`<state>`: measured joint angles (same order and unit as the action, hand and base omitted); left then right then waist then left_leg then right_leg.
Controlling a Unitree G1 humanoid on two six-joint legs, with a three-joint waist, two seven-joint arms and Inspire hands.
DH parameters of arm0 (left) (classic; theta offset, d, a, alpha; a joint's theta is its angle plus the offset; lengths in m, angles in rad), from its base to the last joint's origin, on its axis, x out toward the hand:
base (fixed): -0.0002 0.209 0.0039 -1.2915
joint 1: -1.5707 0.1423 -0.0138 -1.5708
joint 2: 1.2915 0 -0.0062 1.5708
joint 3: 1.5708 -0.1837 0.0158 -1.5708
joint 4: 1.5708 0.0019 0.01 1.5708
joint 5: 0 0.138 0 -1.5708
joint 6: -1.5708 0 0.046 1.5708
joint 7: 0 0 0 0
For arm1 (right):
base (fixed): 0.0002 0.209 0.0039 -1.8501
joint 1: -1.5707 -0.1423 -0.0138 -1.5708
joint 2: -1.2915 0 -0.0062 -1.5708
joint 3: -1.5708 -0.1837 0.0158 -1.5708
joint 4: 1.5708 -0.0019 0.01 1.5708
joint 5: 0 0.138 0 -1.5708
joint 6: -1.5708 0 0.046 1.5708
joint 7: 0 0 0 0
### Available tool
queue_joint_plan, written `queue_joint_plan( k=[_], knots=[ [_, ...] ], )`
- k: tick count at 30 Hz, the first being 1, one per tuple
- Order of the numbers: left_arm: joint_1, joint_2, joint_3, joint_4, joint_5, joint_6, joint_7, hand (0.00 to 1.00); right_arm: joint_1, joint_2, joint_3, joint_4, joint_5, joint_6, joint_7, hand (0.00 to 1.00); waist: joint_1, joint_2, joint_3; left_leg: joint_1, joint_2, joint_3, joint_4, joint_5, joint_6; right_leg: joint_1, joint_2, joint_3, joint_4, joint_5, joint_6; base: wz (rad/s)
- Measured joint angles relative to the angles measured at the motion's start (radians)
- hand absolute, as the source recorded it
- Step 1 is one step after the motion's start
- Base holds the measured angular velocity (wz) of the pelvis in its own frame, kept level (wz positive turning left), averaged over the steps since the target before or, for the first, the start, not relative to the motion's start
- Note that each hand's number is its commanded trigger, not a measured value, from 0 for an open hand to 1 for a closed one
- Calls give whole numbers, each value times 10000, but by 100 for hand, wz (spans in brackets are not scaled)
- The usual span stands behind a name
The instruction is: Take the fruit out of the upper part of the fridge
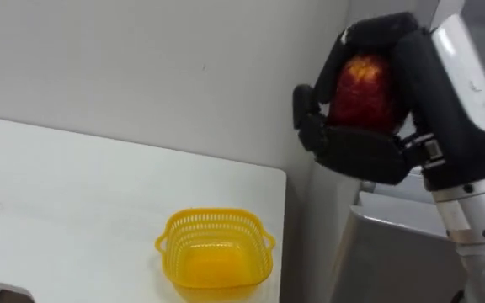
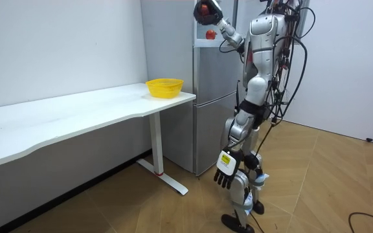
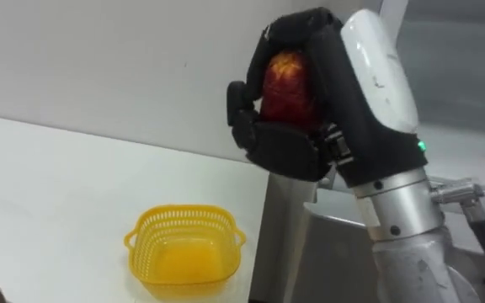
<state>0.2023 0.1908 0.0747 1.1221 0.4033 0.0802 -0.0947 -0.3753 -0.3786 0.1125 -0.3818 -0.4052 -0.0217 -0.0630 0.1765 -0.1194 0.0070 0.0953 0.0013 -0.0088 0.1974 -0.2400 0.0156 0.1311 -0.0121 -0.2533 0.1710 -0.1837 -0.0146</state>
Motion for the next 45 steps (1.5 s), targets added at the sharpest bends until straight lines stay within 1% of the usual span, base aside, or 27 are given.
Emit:
queue_joint_plan(
  k=[1, 2, 3, 4, 5, 6, 7, 8, 9, 10, 12, 13, 17, 20, 21, 23, 24, 25, 27, 28, 29, 30, 34, 37, 43, 44, 45],
  knots=[
    [-20, 33, 3, -2, 7, 1, -40, 0, -66, -2, 81, 250, -119, 41, 34, 100, 85, -129, 8, -37, 3, -11, 8, 14, -5, -33, 7, -10, -6, 0, 0, 18],
    [-38, 49, 5, -3, 3, 1, -53, 0, -104, -1, 150, 361, -221, 101, 66, 100, 181, -148, 4, -60, 6, -29, 18, 19, -11, -59, 10, -17, -11, 0, 0, 5],
    [-109, 60, 4, -3, -4, 2, -60, 0, -212, -2, 307, 537, -349, 236, 161, 100, 275, -260, -22, -148, 11, -55, 57, 26, -19, -126, 15, -57, -11, 0, 0, 6],
    [-115, 52, 4, -2, -1, 3, -66, 0, -382, -3, 458, 770, -379, 259, 233, 100, 354, -330, 3, -171, 11, -62, 65, 32, -21, -135, 11, -101, -10, 0, 0, 6],
    [-100, 45, -4, -2, -18, 3, -71, 0, -468, -5, 558, 930, -385, 261, 235, 100, 427, -352, -4, -166, 11, -80, 67, 32, -21, -134, 11, -98, -11, 0, 0, 9],
    [-92, 44, -11, -2, -89, 7, -75, 0, -654, -8, 772, 1256, -390, 327, 240, 100, 523, -380, -10, -165, -1, -197, 89, 33, -19, -101, 10, -146, -19, 0, 0, 20],
    [-90, 64, -17, -2, -193, 16, -75, 0, -830, -15, 999, 1548, -423, 416, 237, 100, 517, -398, -7, -156, -15, -342, 90, 36, -16, -46, -2, -249, -19, 0, 0, 28],
    [-90, 79, -19, -5, -200, 16, -74, 0, -852, -14, 1078, 1653, -427, 440, 237, 100, 525, -398, -5, -141, -22, -409, 92, 38, -14, -32, -3, -260, -23, 0, 0, 38],
    [-90, 107, -17, -23, -203, 16, -76, 0, -854, -15, 1188, 1828, -435, 456, 237, 100, 608, -466, -24, -147, -46, -585, 93, 44, -8, 16, -7, -342, -24, -2, 3, 41],
    [-95, 146, -17, -4, -199, 18, -88, 0, -855, -15, 1278, 2027, -480, 452, 217, 100, 676, -513, -1, -147, -74, -777, 91, 57, -1, 84, -29, -528, -32, -5, 7, 42],
    [-85, 213, 1, 3, -198, 25, -155, 0, -861, -19, 1353, 2396, -575, 453, 202, 100, 806, -577, 7, -143, -109, -899, 90, 68, 4, 134, -49, -568, -43, -24, 38, 33],
    [-54, 247, 3, 3, -206, 36, -195, 0, -885, -19, 1441, 2691, -551, 448, 138, 100, 913, -593, 28, -165, -138, -1066, 90, 73, 12, 155, -62, -620, -45, -25, 39, 27],
    [0, 301, 17, -31, -192, 94, -223, 0, -970, -121, 1822, 4143, -377, 458, 97, 100, 1303, -644, 37, -166, -157, -1192, 89, 83, 28, 216, -166, -832, -44, -31, 49, 15],
    [85, 307, 3, -31, -190, 94, -190, 0, -1129, -125, 2324, 5466, -390, 441, 109, 100, 1372, -671, 42, -156, -187, -1367, 92, 106, 60, 304, -208, -941, -37, -56, 92, 19],
    [113, 317, 2, -16, -185, 96, -178, 0, -1155, -124, 2448, 5947, -412, 442, 106, 100, 1457, -689, 57, -156, -254, -1418, 86, 122, 67, 326, -216, -1051, -37, -67, 109, 10],
    [110, 326, 2, -13, -187, 95, -176, 0, -1156, -124, 2602, 6615, -441, 452, 114, 100, 1574, -730, 60, -158, -311, -1482, 84, 161, 79, 354, -240, -1074, -36, -104, 167, 13],
    [102, 328, 0, -13, -186, 91, -175, 0, -1156, -124, 2632, 6885, -459, 455, 117, 100, 1609, -759, 94, -161, -313, -1581, 85, 177, 93, 385, -272, -1094, -36, -129, 203, 19],
    [113, 338, -1, -13, -186, 89, -177, 0, -1156, -124, 2633, 6984, -459, 455, 116, 100, 1613, -774, 144, -164, -337, -1606, 88, 192, 106, 407, -313, -1108, -36, -152, 241, 16],
    [191, 386, 6, -17, -187, 94, -181, 0, -1156, -124, 2662, 7005, -455, 449, 111, 100, 1632, -786, 156, -202, -363, -1635, 91, 193, 108, 414, -315, -1210, -40, -167, 265, 8],
    [239, 459, 4, -17, -187, 94, -183, 0, -1156, -125, 2675, 7005, -454, 449, 107, 100, 1622, -825, 150, -237, -446, -1742, 94, 201, 104, 428, -325, -1345, -36, -174, 277, 14],
    [254, 497, 3, -17, -188, 95, -185, 0, -1156, -128, 2678, 7016, -429, 448, 95, 100, 1636, -846, 147, -254, -460, -1799, 94, 209, 105, 430, -329, -1370, -37, -180, 285, 21],
    [261, 549, 3, -16, -185, 96, -192, 0, -1156, -128, 2678, 7090, -326, 447, 61, 100, 1666, -894, 116, -279, -472, -1859, 94, 224, 104, 424, -338, -1407, -37, -183, 289, 16],
    [296, 656, 9, -9, -175, 94, -215, 0, -1156, -116, 2686, 7412, -322, 422, 59, 100, 1954, -978, 71, -304, -497, -1975, 129, 228, 104, 424, -345, -1465, -39, -184, 291, 10],
    [381, 624, 3, -6, -188, 109, -236, 0, -1152, -114, 2688, 7720, -330, 325, 1, 100, 2125, -1017, 86, -320, -503, -2046, 249, 227, 105, 428, -378, -1456, -29, -184, 291, 10],
    [607, 617, 16, -19, -186, 239, -247, 0, -1151, -115, 2688, 7737, -367, 323, 1, 100, 2138, -1005, 107, -455, -529, -2131, 284, 227, 112, 416, -390, -1463, -21, -184, 291, 3],
    [611, 617, 16, -19, -186, 239, -248, 0, -1150, -115, 2688, 7737, -367, 323, 1, 96, 2138, -1002, 109, -478, -529, -2136, 286, 226, 112, 412, -388, -1466, -23, -185, 291, 0],
    [609, 616, 15, -26, -187, 239, -248, 0, -1150, -115, 2687, 7737, -368, 323, 0, 84, 2138, -994, 115, -495, -534, -2144, 278, 225, 110, 402, -380, -1467, -24, -185, 291, 0]
  ],
)
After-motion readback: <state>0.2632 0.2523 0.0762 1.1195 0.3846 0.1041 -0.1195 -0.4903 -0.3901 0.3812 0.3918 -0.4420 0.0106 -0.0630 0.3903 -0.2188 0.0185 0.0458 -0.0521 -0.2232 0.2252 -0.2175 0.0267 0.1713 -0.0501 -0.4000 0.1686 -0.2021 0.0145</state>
